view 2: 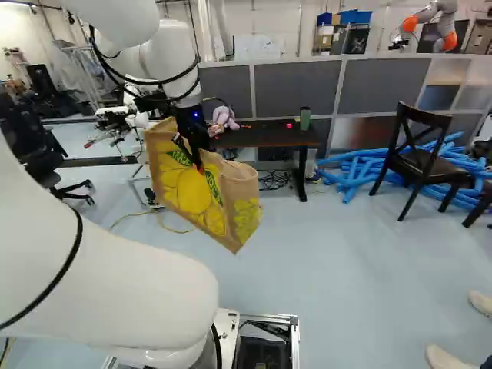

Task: Pick up the bag on the ground and place it on the table

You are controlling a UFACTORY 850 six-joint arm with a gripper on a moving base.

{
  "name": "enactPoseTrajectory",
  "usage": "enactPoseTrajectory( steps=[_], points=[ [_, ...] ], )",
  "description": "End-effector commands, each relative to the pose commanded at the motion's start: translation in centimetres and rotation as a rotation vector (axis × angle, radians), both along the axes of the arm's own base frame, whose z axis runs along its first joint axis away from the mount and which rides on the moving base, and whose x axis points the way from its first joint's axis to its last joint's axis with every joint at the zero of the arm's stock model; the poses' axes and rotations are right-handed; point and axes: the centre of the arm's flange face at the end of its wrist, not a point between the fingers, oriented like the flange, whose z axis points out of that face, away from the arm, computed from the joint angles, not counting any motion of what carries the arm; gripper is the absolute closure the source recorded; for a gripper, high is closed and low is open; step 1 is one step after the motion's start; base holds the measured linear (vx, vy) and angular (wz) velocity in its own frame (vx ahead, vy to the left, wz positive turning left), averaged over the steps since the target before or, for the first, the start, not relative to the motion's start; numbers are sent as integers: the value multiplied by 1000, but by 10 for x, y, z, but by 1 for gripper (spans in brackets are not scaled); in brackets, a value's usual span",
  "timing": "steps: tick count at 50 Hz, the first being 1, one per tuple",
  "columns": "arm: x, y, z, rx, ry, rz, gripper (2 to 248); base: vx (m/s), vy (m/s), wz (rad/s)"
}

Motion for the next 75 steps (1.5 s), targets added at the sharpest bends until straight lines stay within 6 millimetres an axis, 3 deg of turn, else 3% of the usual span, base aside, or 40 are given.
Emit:
enactPoseTrajectory(
  steps=[37,75],
  points=[
    [0,0,0,0,0,0,228,115,-78,-243],
    [0,0,0,0,0,0,228,153,-41,87]
  ],
)
